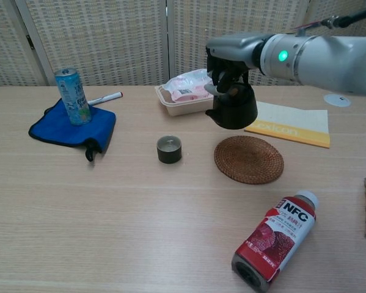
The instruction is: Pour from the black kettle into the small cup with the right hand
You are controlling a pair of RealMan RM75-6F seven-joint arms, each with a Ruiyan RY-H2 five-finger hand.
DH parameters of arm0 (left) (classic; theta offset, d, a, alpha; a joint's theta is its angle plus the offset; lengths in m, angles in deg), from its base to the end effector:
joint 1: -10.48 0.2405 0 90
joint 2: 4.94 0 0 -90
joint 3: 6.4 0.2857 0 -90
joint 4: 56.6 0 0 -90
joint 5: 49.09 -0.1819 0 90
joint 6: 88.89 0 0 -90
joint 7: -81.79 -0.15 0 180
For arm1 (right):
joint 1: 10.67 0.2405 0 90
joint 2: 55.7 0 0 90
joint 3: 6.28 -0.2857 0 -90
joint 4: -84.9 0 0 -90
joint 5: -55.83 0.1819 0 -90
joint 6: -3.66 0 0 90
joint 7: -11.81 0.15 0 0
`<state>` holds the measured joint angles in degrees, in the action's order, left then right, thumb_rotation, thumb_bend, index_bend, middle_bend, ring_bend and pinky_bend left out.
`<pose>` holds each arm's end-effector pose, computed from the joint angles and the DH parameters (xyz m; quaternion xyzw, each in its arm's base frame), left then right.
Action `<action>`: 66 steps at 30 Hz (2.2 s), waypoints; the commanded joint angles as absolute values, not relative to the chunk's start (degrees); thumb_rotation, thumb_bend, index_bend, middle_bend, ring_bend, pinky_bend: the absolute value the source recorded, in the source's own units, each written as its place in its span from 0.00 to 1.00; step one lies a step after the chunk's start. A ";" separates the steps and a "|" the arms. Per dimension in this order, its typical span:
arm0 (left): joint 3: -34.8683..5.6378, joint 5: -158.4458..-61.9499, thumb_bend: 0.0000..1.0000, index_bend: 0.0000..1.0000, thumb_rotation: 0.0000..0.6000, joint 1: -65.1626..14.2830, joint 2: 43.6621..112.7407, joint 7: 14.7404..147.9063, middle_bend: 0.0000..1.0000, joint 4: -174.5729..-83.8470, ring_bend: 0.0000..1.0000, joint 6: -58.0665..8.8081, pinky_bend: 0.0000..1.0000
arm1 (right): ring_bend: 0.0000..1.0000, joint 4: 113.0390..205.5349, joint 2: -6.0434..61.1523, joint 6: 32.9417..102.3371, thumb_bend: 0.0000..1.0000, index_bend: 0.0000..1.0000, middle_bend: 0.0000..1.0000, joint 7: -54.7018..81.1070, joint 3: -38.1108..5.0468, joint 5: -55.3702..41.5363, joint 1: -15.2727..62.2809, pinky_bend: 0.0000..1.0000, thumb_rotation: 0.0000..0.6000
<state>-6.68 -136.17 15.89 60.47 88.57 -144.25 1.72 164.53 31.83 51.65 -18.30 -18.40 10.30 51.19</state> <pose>-0.3606 0.1172 0.2028 -0.5412 -0.4343 -0.3722 0.6164 -0.0823 -0.4361 0.0175 0.7818 -0.3087 0.3320 0.4281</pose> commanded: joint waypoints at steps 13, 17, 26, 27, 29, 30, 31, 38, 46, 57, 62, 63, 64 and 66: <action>-6.26 -136.75 0.00 0.29 0.59 15.41 60.90 87.48 0.08 -145.20 0.15 1.72 0.09 | 0.88 156.35 34.14 50.57 0.43 0.96 0.96 -4.98 -15.05 -0.73 44.53 0.51 1.00; -6.15 -136.53 0.00 0.29 0.59 15.47 60.85 87.34 0.08 -145.28 0.15 1.66 0.09 | 0.88 153.54 36.05 49.51 0.37 0.96 0.96 -1.58 -14.93 -2.93 43.88 0.51 1.00; -6.05 -136.30 0.00 0.29 0.59 15.38 60.88 87.28 0.08 -145.30 0.15 1.50 0.09 | 0.88 148.97 39.13 48.05 0.35 0.96 0.96 3.40 -14.69 -6.74 42.65 0.51 1.00; -6.03 -136.31 0.00 0.29 0.59 15.35 60.92 87.26 0.08 -145.27 0.15 1.45 0.09 | 0.88 148.54 39.41 47.91 0.35 0.96 0.96 3.81 -14.75 -7.06 42.54 0.51 1.00; -6.02 -136.30 0.00 0.29 0.59 15.31 60.95 87.24 0.08 -145.28 0.15 1.43 0.09 | 0.88 148.04 39.71 47.68 0.34 0.96 0.96 4.46 -14.85 -7.54 42.40 0.50 1.00; -6.02 -136.29 0.00 0.29 0.59 15.31 60.96 87.22 0.08 -145.29 0.15 1.44 0.09 | 0.87 147.83 39.86 47.63 0.33 0.96 0.96 4.78 -14.91 -7.81 42.33 0.49 1.00; -6.03 -136.26 0.00 0.29 0.59 15.31 60.97 87.18 0.08 -145.31 0.15 1.47 0.09 | 0.87 147.58 40.01 47.53 0.33 0.96 0.96 5.16 -14.98 -8.16 42.25 0.47 1.00; -5.93 -136.11 0.00 0.29 0.59 15.38 60.90 86.98 0.08 -145.42 0.15 1.52 0.09 | 0.86 146.72 40.51 46.73 0.26 0.95 0.95 7.25 -15.45 -9.60 41.86 0.26 1.00; -5.87 -136.08 0.00 0.29 0.59 15.30 60.91 86.84 0.08 -145.51 0.15 1.41 0.09 | 0.86 145.72 41.04 45.95 0.22 0.95 0.95 8.53 -15.65 -10.73 41.39 0.21 1.00; -5.79 -135.94 0.00 0.29 0.59 15.32 60.87 86.78 0.08 -145.48 0.15 1.39 0.09 | 0.84 145.59 41.19 45.34 0.00 0.93 0.94 10.81 -16.58 -11.78 41.00 0.19 0.94; -5.72 -135.95 0.00 0.29 0.59 15.32 60.91 86.77 0.08 -145.52 0.15 1.37 0.09 | 0.84 146.43 40.56 45.19 0.00 0.93 0.94 10.92 -17.05 -11.92 40.96 0.19 0.86; -5.71 -135.94 0.00 0.29 0.59 15.32 60.93 86.75 0.08 -145.51 0.15 1.37 0.09 | 0.84 146.54 40.44 45.20 0.00 0.93 0.94 10.72 -17.07 -11.94 40.96 0.19 0.85; -5.70 -135.93 0.00 0.29 0.59 15.31 60.94 86.72 0.08 -145.50 0.15 1.32 0.09 | 0.84 146.63 40.36 45.21 0.00 0.93 0.94 10.47 -17.12 -11.89 40.94 0.19 0.84; -5.67 -135.96 0.00 0.29 0.59 15.30 60.94 86.71 0.08 -145.51 0.15 1.30 0.09 | 0.84 146.79 40.29 45.09 0.00 0.93 0.94 10.18 -17.15 -11.73 40.90 0.18 0.83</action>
<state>-5.66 -135.96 15.30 60.94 86.71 -145.51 1.29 146.78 40.32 45.12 10.19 -17.14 -11.75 40.91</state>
